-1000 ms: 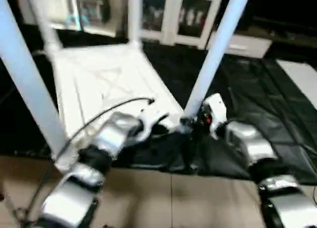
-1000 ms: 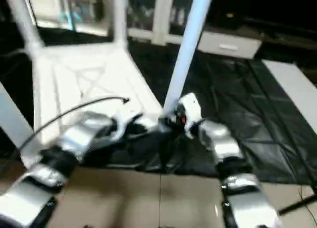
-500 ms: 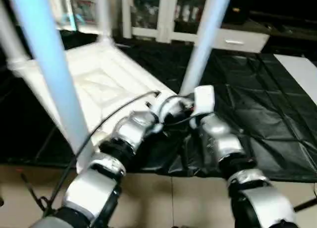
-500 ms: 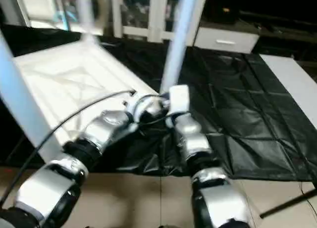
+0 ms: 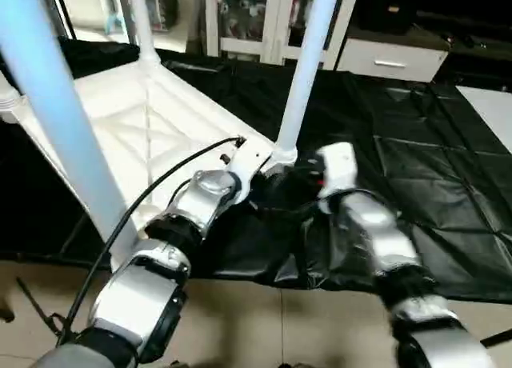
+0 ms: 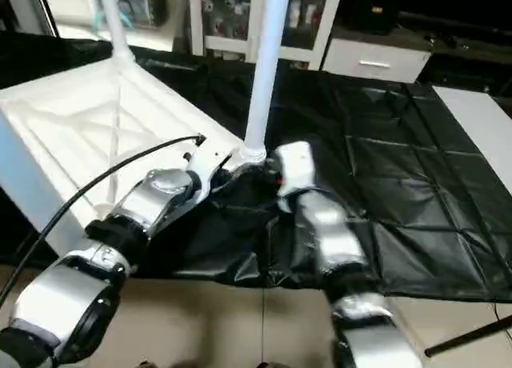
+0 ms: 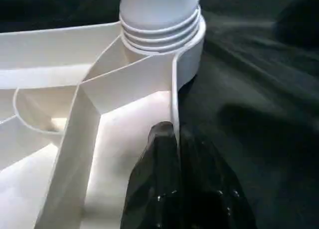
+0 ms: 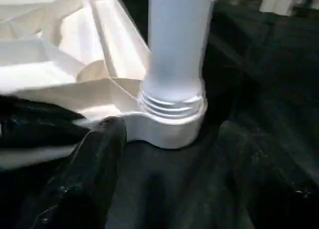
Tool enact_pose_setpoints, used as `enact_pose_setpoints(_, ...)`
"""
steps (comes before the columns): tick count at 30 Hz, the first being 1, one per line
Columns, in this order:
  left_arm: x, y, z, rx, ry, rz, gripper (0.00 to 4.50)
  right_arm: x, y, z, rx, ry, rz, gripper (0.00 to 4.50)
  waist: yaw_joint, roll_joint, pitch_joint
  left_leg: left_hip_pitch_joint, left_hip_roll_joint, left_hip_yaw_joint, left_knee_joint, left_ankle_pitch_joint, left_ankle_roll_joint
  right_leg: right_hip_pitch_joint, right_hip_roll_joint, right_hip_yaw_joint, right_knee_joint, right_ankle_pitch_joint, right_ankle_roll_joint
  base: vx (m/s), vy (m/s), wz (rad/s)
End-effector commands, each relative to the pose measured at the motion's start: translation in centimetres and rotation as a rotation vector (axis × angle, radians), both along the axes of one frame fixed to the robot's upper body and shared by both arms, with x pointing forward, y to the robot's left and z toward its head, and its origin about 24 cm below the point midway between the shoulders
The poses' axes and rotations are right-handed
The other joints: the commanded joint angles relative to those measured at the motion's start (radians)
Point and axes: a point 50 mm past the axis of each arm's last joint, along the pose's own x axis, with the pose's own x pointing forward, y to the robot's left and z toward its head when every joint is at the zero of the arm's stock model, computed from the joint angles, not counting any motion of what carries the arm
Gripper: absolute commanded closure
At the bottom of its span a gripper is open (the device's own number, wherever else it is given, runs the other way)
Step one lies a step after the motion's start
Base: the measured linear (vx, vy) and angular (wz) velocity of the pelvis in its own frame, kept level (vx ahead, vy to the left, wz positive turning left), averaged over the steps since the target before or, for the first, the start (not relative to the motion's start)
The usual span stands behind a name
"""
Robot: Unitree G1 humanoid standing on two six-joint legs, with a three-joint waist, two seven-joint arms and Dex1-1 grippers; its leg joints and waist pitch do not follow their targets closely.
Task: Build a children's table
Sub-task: Rotate leg to tighten
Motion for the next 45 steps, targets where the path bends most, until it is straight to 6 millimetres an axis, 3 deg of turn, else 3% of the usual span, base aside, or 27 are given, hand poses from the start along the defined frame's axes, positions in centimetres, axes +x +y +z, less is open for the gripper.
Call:
enact_pose_setpoints(1, -1.3, -0.5, -1.0, -0.023, 0.042, -0.147, 4.5, -0.4, -0.9, 1.0, 0.014, 0.001, 0.088, 0.91, 0.008, -0.011, -0.055, 0.016, 0.03, -0.01, -0.068, -0.23, 0.082, 0.06, -0.043, 0.026, -0.071, -0.26, -0.197, 0.0, 0.0, 0.0)
enact_pose_setpoints(3, -1.9, -0.6, -1.3, -0.018, 0.065, -0.226, 4.5, -0.8, -1.8, 1.1, 0.001, 0.017, 0.15, 0.72, 0.009, -0.009, -0.054, 0.02, 0.031, -0.011, -0.07, -0.285, 0.055, 0.051, -0.045, 0.027, -0.081, -0.361, -0.166, 0.0, 0.0, 0.0)
enact_pose_setpoints(5, -2.9, -0.6, -1.7, -0.024, 0.109, -0.328, 4.5, -1.6, -3.2, 1.4, -0.03, 0.042, 0.26, 0.6, 0.015, -0.01, -0.052, 0.021, 0.037, -0.012, -0.072, -0.305, 0.05, 0.05, -0.046, 0.029, -0.084, -0.381, -0.16, 0.0, 0.0, 0.0)
enact_pose_setpoints(6, -3.0, -0.6, -1.7, -0.026, 0.118, -0.344, 4.5, -1.8, -3.4, 1.4, -0.036, 0.048, 0.282, 0.6, 0.021, -0.007, -0.049, 0.03, 0.039, -0.009, -0.072, -0.314, 0.042, 0.039, -0.044, 0.03, -0.087, -0.387, -0.163, 0.0, 0.0, 0.0)
enact_pose_setpoints(8, -4.1, -0.4, -1.9, -0.022, 0.143, -0.469, 4.5, -2.6, -4.5, 1.7, -0.08, 0.053, 0.392, 0.43, 0.027, -0.01, -0.05, 0.031, 0.039, -0.011, -0.072, -0.327, 0.037, 0.042, -0.046, 0.03, -0.086, -0.399, -0.165, 0.0, 0.0, 0.0)
enact_pose_setpoints(9, -4.7, -0.4, -2.0, -0.019, 0.155, -0.536, 4.5, -3.1, -4.9, 1.8, -0.094, 0.059, 0.443, 0.28, 0.032, -0.005, -0.047, 0.034, 0.043, -0.011, -0.076, -0.346, 0.031, 0.036, -0.048, 0.032, -0.09, -0.414, -0.161, 0.0, 0.0, 0.0)
enact_pose_setpoints(11, -5.2, -0.3, -2.0, -0.019, 0.171, -0.589, 4.5, -3.4, -5.2, 1.9, -0.093, 0.073, 0.484, 0.28, 0.034, -0.007, -0.043, 0.039, 0.044, -0.012, -0.079, -0.386, 0.019, 0.034, -0.048, 0.033, -0.092, -0.448, -0.155, 0.0, 0.0, 0.0)
enact_pose_setpoints(12, -5.7, -0.2, -2.0, -0.022, 0.196, -0.637, 4.5, -3.8, -5.4, 2.1, -0.101, 0.091, 0.54, 0.09, 0.032, -0.008, -0.045, 0.035, 0.044, -0.015, -0.081, -0.391, 0.013, 0.038, -0.049, 0.032, -0.09, -0.453, -0.154, 0.0, 0.0, 0.0)
enact_pose_setpoints(19, -6.5, 0.0, -1.7, -0.002, 0.238, -0.715, 4.5, -3.5, -4.7, 1.6, -0.236, 0.124, 0.676, 0.09, 0.033, -0.014, -0.05, 0.022, 0.044, -0.018, -0.083, -0.326, 0.007, 0.048, -0.056, 0.031, -0.081, -0.406, -0.153, 0.0, 0.0, 0.0)
enact_pose_setpoints(22, -6.5, 0.1, -1.6, 0.002, 0.239, -0.723, 4.5, -3.2, -4.0, 1.6, -0.229, 0.119, 0.715, 0.09, 0.026, -0.015, -0.051, 0.018, 0.042, -0.018, -0.081, -0.313, 0.014, 0.051, -0.054, 0.031, -0.078, -0.385, -0.163, 0.0, 0.0, 0.0)
enact_pose_setpoints(28, -6.4, 0.3, -1.4, 0.015, 0.235, -0.716, 4.5, -2.8, -3.4, 1.4, -0.246, 0.123, 0.758, 0.09, 0.022, -0.014, -0.051, 0.018, 0.042, -0.016, -0.079, -0.298, 0.023, 0.052, -0.053, 0.031, -0.075, -0.363, -0.179, 0.0, 0.0, 0.0)
enact_pose_setpoints(29, -6.4, 0.3, -1.4, 0.015, 0.235, -0.716, 4.5, -2.8, -3.4, 1.4, -0.245, 0.123, 0.759, 0.34, 0.022, -0.013, -0.051, 0.019, 0.042, -0.017, -0.08, -0.304, 0.021, 0.053, -0.052, 0.03, -0.076, -0.373, -0.176, 0.0, 0.0, 0.0)
enact_pose_setpoints(45, -6.5, 0.3, -1.5, 0.024, 0.243, -0.71, 4.5, -2.6, -3.2, 1.2, -0.195, 0.153, 0.85, 1.61, 0.021, -0.014, -0.054, 0.021, 0.043, -0.014, -0.076, -0.278, 0.032, 0.054, -0.05, 0.03, -0.069, -0.323, -0.205, 0.0, 0.0, 0.0)
